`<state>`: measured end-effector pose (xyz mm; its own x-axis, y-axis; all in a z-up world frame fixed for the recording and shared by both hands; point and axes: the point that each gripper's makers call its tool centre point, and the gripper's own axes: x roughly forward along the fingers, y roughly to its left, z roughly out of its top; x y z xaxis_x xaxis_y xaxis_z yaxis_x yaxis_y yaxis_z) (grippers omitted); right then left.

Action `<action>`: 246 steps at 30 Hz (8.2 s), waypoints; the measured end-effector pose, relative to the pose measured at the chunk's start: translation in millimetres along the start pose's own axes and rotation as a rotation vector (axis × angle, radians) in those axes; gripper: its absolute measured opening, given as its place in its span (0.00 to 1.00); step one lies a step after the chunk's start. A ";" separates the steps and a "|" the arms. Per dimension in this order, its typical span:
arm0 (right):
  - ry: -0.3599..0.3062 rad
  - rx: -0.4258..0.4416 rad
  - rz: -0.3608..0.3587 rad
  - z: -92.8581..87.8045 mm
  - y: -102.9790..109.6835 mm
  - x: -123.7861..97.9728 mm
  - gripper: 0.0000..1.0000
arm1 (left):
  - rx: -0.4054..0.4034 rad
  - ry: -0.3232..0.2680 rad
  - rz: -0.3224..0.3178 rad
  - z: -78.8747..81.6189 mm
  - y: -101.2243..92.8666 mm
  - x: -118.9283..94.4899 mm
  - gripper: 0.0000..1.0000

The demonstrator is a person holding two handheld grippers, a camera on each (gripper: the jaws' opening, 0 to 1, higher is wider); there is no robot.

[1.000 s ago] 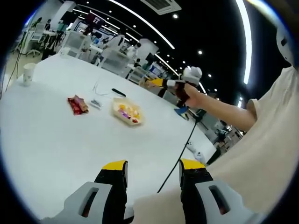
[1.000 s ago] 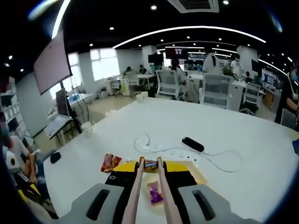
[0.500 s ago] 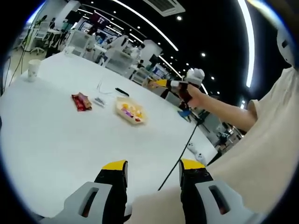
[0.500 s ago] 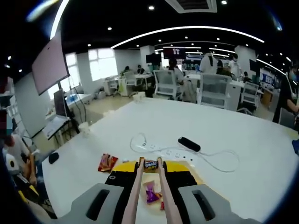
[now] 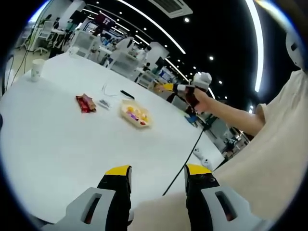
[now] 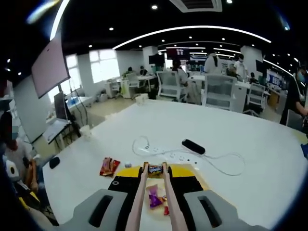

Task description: Place the target food into the container with the food tongs after gripping and lifting it, then release it inside without dropping or visibly crushing the food.

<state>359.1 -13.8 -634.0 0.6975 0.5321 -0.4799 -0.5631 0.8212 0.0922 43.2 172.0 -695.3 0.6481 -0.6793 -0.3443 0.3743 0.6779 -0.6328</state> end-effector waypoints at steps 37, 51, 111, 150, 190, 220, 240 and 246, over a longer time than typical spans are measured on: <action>0.043 -0.048 -0.067 11.4 -26.1 20.3 0.21 | -0.082 -0.069 0.048 -5.6 30.6 -28.3 0.42; 0.052 -0.059 -0.062 11.3 -31.7 28.1 0.21 | -0.090 -0.080 0.053 -4.1 32.6 -30.1 0.42; 0.120 -0.107 0.108 -19.0 71.6 84.0 0.27 | -0.095 -0.065 0.067 -4.3 37.4 -32.0 0.42; 0.260 -0.225 0.253 -46.2 150.2 154.2 0.28 | -0.188 -0.093 0.107 -3.5 69.4 -30.8 0.43; 0.359 -0.285 0.320 -79.5 188.9 219.7 0.28 | -0.249 -0.079 0.171 -11.3 84.0 -44.5 0.47; 0.434 -0.421 0.293 -112.7 186.4 247.0 0.21 | -0.285 -0.090 0.209 -19.0 94.1 -51.8 0.48; 0.414 -0.502 0.327 -112.8 190.3 248.3 0.22 | -0.307 -0.113 0.220 -18.7 98.2 -50.1 0.47; 0.416 -0.523 0.339 -113.1 191.2 247.4 0.24 | -0.316 -0.120 0.233 -22.3 99.1 -57.2 0.47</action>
<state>373.9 251.6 -833.8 0.2820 0.5317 -0.7986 -0.9269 0.3657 -0.0838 28.4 271.7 -753.8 0.7715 -0.4671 -0.4319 -0.0020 0.6771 -0.7359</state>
